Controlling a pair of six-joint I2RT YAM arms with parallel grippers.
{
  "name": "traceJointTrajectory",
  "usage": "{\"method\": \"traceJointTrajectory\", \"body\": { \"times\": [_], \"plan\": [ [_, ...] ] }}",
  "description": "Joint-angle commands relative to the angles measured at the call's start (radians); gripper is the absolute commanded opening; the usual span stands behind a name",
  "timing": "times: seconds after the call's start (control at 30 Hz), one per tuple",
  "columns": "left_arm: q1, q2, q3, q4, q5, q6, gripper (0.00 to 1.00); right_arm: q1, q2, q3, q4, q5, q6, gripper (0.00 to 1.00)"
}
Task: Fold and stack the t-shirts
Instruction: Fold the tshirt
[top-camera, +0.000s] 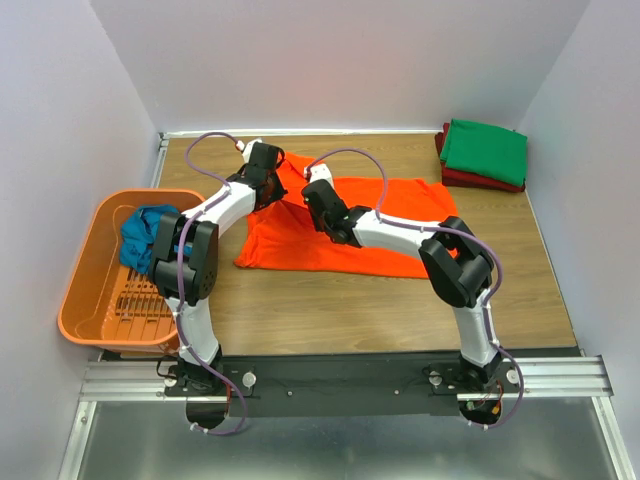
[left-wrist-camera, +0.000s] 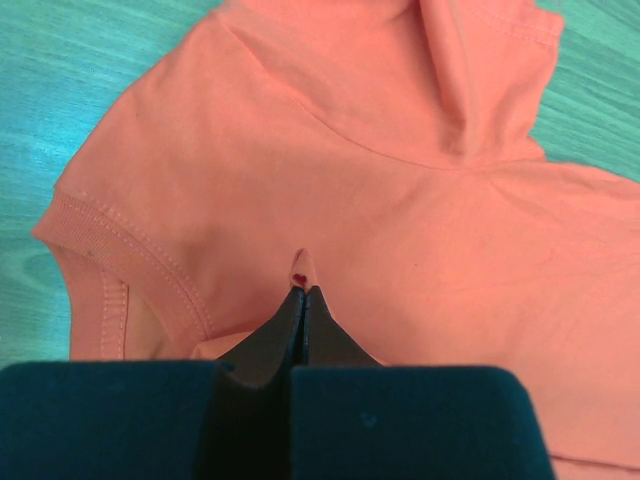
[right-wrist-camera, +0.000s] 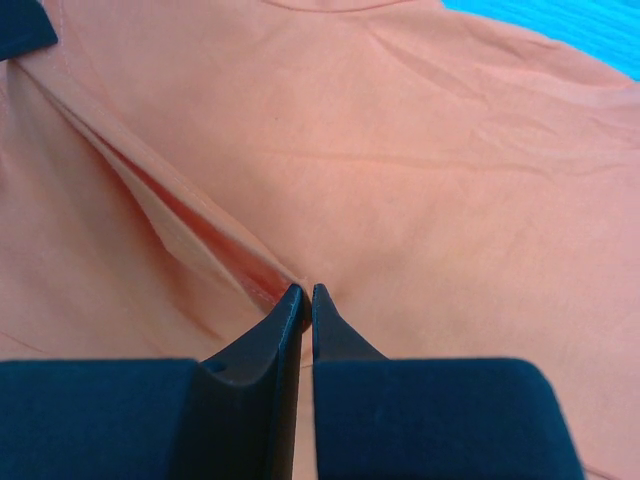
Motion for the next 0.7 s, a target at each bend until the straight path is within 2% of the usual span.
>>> {"method": "traceJointTrajectory", "body": {
  "times": [0.0,0.07,0.2,0.23,0.5,0.57,0.67],
  "plan": [
    [0.005,-0.049,0.030,0.009,0.009,0.022,0.00,-0.014,-0.048,0.007,0.020,0.054,-0.001,0.13],
    [0.004,-0.046,0.031,0.010,0.010,0.024,0.01,-0.017,-0.048,0.007,0.020,0.056,0.001,0.13],
    [0.005,-0.042,0.031,0.013,0.007,0.027,0.09,-0.029,-0.040,0.005,0.022,0.053,0.005,0.13],
    [0.005,-0.040,0.033,0.016,0.007,0.030,0.14,-0.034,-0.036,0.005,0.022,0.053,0.007,0.13],
    [0.008,-0.012,0.071,0.023,0.026,0.050,0.27,-0.083,0.000,0.008,0.023,0.021,0.036,0.14],
    [0.010,0.000,0.086,0.018,0.026,0.059,0.32,-0.094,0.004,0.007,0.025,0.008,0.042,0.20],
    [0.016,0.023,0.137,0.006,0.023,0.068,0.35,-0.115,0.015,0.011,0.023,-0.012,0.050,0.36]
  ]
}}
